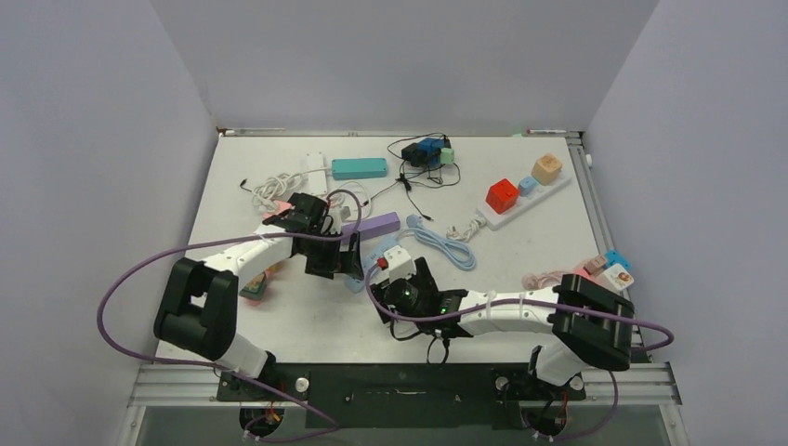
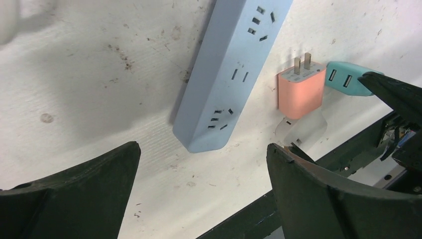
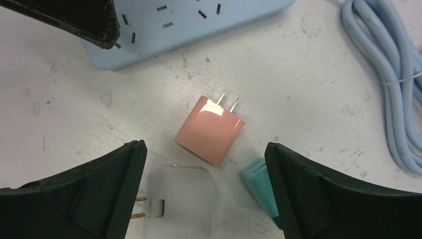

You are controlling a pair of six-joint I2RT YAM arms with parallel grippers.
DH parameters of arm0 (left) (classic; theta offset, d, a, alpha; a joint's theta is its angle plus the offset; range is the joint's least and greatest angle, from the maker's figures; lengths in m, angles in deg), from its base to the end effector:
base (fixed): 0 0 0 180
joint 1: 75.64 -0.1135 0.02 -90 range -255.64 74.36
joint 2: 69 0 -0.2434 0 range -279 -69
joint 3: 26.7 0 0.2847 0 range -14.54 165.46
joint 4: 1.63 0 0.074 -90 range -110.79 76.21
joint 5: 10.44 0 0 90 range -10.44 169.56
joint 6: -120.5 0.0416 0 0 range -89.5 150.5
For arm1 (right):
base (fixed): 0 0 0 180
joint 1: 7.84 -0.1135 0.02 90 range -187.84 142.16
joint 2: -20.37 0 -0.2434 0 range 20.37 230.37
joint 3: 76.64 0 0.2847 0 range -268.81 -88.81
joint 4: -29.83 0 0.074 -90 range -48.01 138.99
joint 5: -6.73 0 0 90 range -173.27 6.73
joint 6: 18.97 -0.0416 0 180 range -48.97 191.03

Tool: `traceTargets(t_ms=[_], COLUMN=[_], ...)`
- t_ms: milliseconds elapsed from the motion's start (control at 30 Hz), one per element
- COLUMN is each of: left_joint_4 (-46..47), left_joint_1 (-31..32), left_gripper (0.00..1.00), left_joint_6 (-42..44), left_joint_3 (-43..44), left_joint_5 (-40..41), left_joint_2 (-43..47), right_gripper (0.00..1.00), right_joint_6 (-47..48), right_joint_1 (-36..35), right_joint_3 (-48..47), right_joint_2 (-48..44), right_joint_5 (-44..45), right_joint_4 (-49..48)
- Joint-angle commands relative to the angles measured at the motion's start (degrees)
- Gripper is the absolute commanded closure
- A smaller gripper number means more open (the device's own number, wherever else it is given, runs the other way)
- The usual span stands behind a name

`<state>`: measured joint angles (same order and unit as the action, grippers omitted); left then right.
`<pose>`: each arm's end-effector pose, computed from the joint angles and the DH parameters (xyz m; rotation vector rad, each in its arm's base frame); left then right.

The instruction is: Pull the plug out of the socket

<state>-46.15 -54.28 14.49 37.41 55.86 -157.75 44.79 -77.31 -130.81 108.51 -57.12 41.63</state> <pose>0.2857 -0.1297 0.1334 0.2420 2.8322 -0.7319 0.1315 0.2987 0.1179 -0.6402 2.2002 0.3318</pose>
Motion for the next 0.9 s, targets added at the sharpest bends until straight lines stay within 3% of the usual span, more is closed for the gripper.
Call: traceTargets(t_ms=[0,33,67,200,433,600,733,867], left_joint_4=[2.97,3.83,4.93,9.01,11.58,17.27,18.64,17.03], left_joint_1=[-1.16,-1.77,-2.60,-7.03,-8.34,-9.94,-9.98,-9.95], left_gripper=[0.04,0.04,0.04,0.04,0.04,0.04,0.04,0.04], left_joint_6=[-0.36,-0.46,-0.77,-2.80,-1.52,-0.25,0.23,0.40], left_joint_3=[0.95,0.62,0.12,-1.57,-3.78,-8.67,-10.34,-9.89], left_joint_5=[4.28,4.88,5.37,8.60,22.58,33.17,41.21,46.59], left_joint_2=[6.75,8.46,10.31,17.20,31.40,46.04,54.73,56.94], right_gripper=[0.02,0.00,0.06,0.10,0.10,0.10,0.10,0.10], right_joint_6=[0.19,0.33,0.61,1.18,3.43,5.01,8.68,11.08], right_joint_1=[0.19,0.75,1.73,10.05,29.85,42.63,45.56,45.57], right_joint_3=[-1.90,-2.01,-2.03,-1.88,-2.67,-3.54,-1.72,2.39], right_joint_2=[-6.86,-7.90,-8.88,-12.69,-20.95,-30.58,-38.53,-46.23], right_joint_5=[1.93,1.81,1.25,-6.26,-11.49,-10.45,-3.37,1.06], right_joint_4=[0.17,0.18,0.98,2.86,9.81,14.69,12.46,6.35])
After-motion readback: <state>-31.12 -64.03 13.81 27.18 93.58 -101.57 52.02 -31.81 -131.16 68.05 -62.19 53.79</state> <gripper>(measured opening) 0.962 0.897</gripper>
